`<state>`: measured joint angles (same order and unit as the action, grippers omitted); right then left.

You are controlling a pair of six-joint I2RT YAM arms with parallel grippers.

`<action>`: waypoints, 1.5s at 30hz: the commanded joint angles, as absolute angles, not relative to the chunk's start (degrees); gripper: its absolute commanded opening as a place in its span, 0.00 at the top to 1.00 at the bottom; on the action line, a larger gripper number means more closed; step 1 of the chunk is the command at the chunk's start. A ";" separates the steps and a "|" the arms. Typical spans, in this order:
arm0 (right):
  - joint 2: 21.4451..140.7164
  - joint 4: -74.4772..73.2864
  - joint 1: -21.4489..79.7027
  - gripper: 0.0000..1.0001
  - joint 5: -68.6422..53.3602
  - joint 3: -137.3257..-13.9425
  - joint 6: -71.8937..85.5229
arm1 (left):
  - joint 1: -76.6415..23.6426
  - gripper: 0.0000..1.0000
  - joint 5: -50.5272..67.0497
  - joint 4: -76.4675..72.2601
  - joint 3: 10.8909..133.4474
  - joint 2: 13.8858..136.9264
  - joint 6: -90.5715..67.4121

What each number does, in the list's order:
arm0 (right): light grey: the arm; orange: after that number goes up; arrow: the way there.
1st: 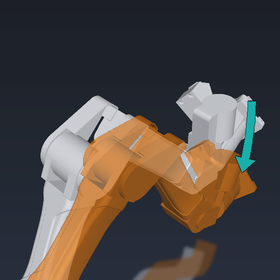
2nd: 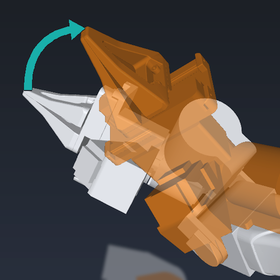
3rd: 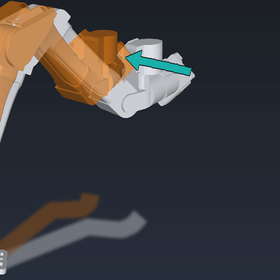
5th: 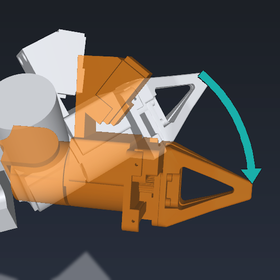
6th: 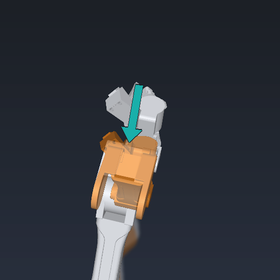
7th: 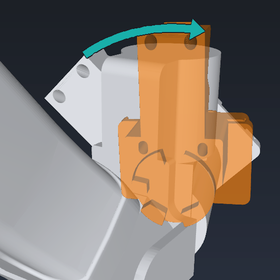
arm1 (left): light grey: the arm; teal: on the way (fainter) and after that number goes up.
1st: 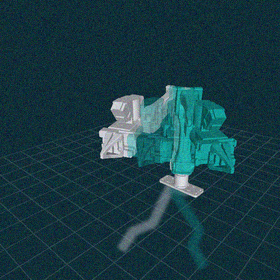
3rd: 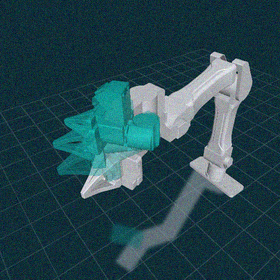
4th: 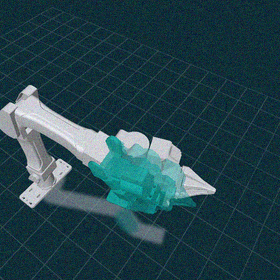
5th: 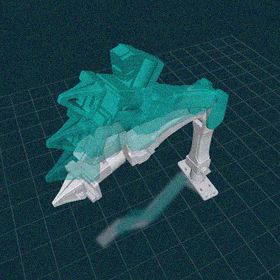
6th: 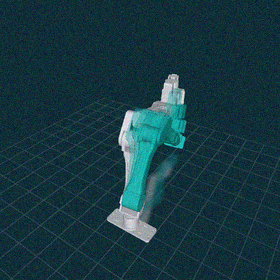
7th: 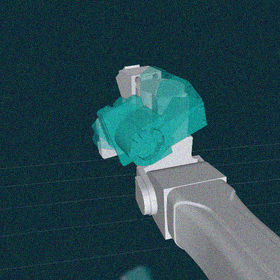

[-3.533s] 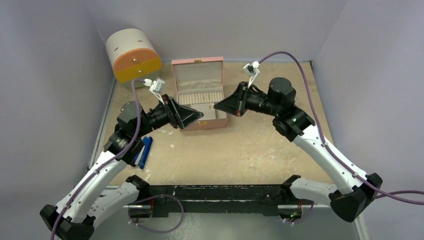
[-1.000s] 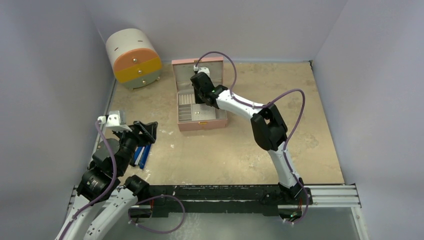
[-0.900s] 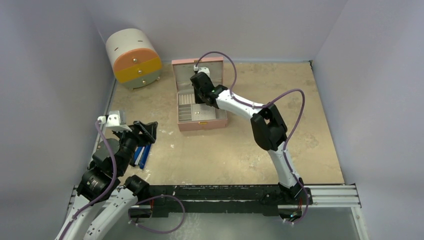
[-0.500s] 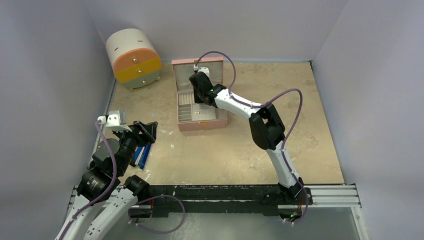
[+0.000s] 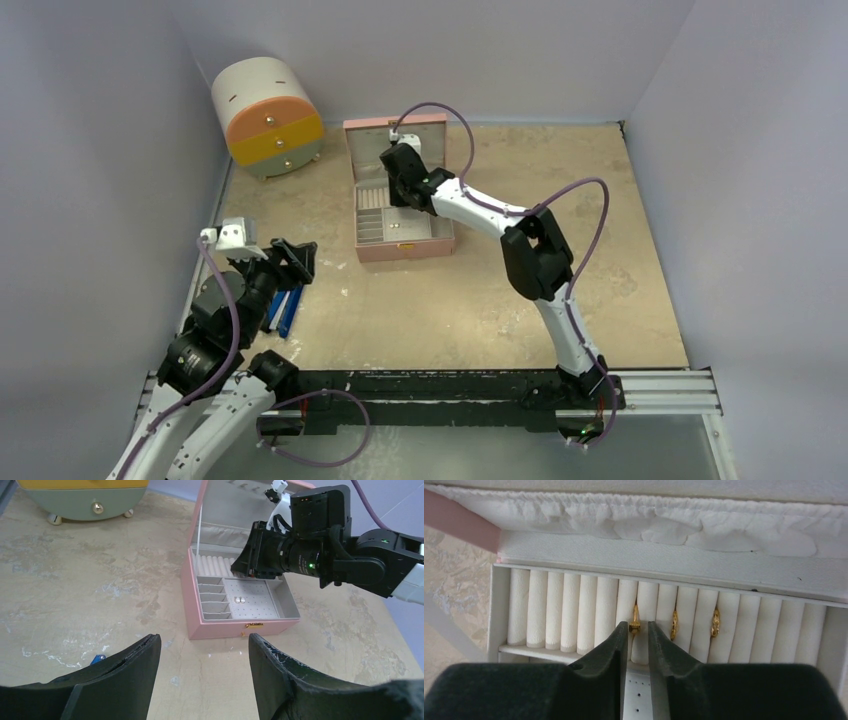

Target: Organize the mixed jewelry

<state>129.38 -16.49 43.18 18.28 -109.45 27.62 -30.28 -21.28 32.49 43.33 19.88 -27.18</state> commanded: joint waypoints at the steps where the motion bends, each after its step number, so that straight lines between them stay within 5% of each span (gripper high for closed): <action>1: 122.91 -17.43 43.42 0.75 17.97 -108.15 27.62 | -30.39 0.36 -22.06 31.65 44.37 21.73 -26.49; 11: 111.84 -16.05 43.43 0.72 13.37 -102.97 26.62 | -30.40 0.36 -24.24 32.85 45.51 24.17 -28.00; 18: 101.49 -14.64 43.43 0.70 9.88 -93.80 24.92 | -30.41 0.36 -35.83 38.53 48.68 31.60 -34.15; 45: 75.46 -15.88 43.24 0.46 4.79 -67.93 22.16 | -29.77 0.32 -49.63 44.33 43.24 51.02 -60.78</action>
